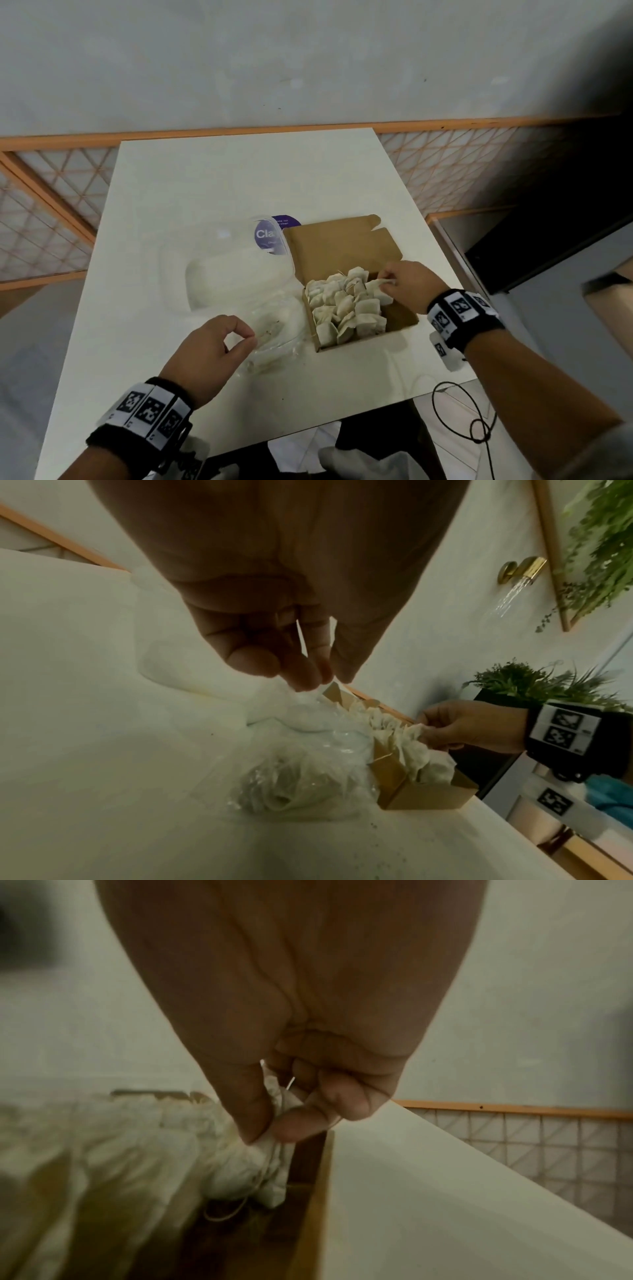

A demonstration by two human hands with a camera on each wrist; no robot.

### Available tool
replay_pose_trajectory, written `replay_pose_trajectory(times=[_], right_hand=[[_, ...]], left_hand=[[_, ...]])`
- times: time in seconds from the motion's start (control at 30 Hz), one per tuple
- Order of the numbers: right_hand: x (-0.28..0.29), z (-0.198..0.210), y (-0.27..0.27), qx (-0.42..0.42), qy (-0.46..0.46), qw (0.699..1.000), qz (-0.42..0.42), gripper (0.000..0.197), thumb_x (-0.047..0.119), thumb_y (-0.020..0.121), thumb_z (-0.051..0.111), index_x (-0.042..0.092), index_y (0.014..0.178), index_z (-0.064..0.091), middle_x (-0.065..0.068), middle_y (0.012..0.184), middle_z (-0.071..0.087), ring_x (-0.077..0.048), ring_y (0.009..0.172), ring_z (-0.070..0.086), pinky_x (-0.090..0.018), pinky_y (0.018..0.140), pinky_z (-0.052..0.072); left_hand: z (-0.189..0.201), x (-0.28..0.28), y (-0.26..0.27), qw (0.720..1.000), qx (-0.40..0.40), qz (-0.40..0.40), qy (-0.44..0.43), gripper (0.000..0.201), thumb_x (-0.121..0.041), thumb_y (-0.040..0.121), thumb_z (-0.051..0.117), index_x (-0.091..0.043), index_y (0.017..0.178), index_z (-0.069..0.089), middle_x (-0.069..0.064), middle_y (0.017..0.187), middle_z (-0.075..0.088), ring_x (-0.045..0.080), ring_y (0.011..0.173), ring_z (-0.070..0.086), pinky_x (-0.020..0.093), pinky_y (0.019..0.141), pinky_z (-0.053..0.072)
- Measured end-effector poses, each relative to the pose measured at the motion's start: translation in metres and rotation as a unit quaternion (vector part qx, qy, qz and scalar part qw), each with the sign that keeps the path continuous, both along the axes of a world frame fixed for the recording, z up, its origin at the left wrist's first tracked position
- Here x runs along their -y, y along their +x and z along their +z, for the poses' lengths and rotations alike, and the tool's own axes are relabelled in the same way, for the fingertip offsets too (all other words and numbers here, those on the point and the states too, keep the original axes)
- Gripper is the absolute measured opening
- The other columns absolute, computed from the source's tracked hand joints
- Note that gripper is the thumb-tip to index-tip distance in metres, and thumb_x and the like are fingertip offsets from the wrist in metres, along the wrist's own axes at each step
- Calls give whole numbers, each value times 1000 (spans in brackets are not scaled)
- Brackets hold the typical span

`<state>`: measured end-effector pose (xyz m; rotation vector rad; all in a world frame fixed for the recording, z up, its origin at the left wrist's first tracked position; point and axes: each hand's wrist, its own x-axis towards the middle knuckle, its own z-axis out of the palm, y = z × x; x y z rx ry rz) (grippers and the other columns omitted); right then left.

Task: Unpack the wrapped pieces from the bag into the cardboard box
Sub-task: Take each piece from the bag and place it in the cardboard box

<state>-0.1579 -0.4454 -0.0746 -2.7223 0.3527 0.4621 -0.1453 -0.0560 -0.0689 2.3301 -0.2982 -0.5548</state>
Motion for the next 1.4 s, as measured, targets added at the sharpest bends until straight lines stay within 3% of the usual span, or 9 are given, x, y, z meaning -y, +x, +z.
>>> replay_pose_trajectory(times=[0.17,0.37,0.5,0.57,0.67,0.77,0.93,1.17,1.4], right_hand=[[-7,-7,16,6,-59,998,-12,12,29,100,62,22,109,64,2,103,69,-22,97,65,-38,87,55],[-8,-11,19,46,-42,994,-85,9,28,92,68,24,89,60,0,103,62,-21,84,64,-40,79,58],[-19,-6,15,67,-67,991,-100,26,32,91,68,20,113,60,-6,120,52,-29,93,64,-43,86,56],[-37,8,12,127,-65,987,-74,31,36,94,69,20,119,60,-2,121,52,-26,95,63,-39,83,54],[-87,34,5,201,44,979,13,10,35,99,64,27,106,66,13,103,63,-7,87,60,-26,73,46],[-144,42,-2,139,139,967,162,18,31,104,55,26,104,72,13,96,69,-2,86,59,-25,75,47],[-197,3,9,27,62,955,289,22,21,99,51,19,103,73,-6,105,68,-26,96,65,-44,80,53],[-219,-26,19,-20,-20,961,275,24,30,94,65,20,116,68,-8,114,56,-31,100,66,-40,80,53],[-215,-27,19,-26,-19,964,262,18,23,100,56,12,108,68,-13,110,62,-33,98,65,-35,73,43]], left_hand=[[-5,-5,3,999,13,-35,39,7,-43,96,66,-36,96,65,-17,81,65,-2,60,58,14,64,39],[-14,-6,3,994,-22,-100,29,17,-58,85,75,-44,94,72,-24,108,61,-2,74,68,20,78,52],[-21,-7,5,989,29,-135,50,2,-43,92,72,-45,91,71,-23,106,57,0,80,64,26,83,54],[-24,-9,6,987,65,-138,50,6,-38,94,70,-40,91,75,-24,104,56,-2,82,61,23,82,52],[-24,-9,4,980,99,-158,73,13,-38,97,66,-37,98,79,-21,111,56,0,95,56,21,85,46],[-24,-9,2,973,120,-173,94,17,-40,99,63,-36,98,79,-14,116,56,12,104,57,32,85,53],[-25,-6,-2,956,170,-214,109,17,-37,98,63,-32,94,80,-6,115,58,20,101,57,38,79,57],[-32,-4,-1,929,234,-255,133,11,-23,83,77,-29,76,73,-3,98,55,22,82,57,33,52,54],[-29,-7,-3,914,283,-259,135,9,-28,82,78,-31,74,75,-4,87,61,21,67,58,35,56,52]])
